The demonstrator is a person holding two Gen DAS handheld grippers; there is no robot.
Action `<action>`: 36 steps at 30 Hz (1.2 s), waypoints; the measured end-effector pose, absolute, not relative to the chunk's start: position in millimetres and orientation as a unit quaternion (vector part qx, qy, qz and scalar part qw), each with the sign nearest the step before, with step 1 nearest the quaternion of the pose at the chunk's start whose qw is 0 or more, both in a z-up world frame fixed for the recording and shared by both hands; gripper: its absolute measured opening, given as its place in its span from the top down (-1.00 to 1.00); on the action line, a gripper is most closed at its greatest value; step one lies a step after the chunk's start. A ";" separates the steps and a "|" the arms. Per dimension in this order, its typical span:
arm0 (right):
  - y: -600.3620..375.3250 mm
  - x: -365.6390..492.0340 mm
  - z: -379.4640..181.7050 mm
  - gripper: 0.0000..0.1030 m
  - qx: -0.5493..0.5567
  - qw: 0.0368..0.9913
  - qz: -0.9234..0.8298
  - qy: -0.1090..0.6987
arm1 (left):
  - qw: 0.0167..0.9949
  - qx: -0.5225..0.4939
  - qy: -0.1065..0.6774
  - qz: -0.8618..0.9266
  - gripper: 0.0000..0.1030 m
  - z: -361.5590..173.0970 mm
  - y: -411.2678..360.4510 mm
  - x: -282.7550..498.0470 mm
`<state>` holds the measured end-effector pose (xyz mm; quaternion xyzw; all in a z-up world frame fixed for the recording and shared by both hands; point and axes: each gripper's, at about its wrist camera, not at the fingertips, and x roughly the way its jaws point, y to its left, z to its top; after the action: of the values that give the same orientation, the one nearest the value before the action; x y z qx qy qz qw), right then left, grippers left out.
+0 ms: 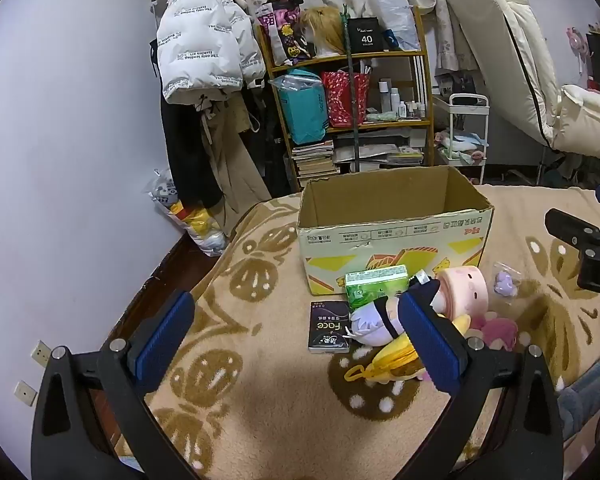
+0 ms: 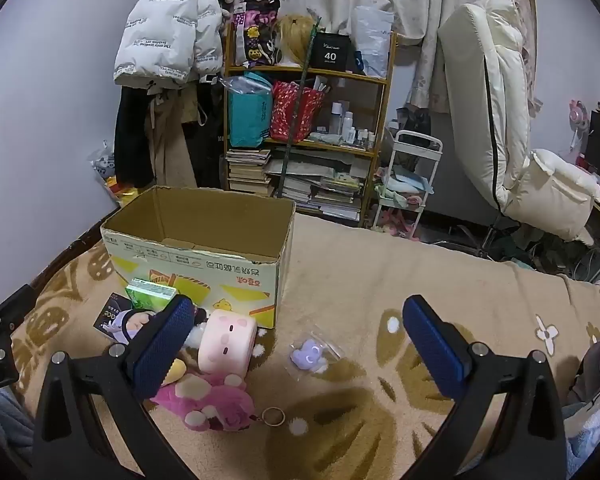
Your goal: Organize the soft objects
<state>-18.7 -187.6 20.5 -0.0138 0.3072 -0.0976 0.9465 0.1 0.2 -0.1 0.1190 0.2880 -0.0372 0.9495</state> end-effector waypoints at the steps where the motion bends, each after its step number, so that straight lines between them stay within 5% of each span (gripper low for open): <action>1: -187.6 -18.4 20.4 -1.00 -0.015 0.946 -0.098 0.310 | 0.950 0.120 0.288 -0.037 -0.95 -0.1 0.1 0.1; 36: -178.7 -16.6 14.4 -1.00 -0.014 0.946 -0.090 0.312 | 0.951 0.125 0.283 -0.028 -0.95 2.0 2.7 0.4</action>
<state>-16.6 -178.7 14.4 -0.0143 0.3121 -0.0897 0.9457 0.4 2.7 2.0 0.1252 0.2826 -0.0280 0.9506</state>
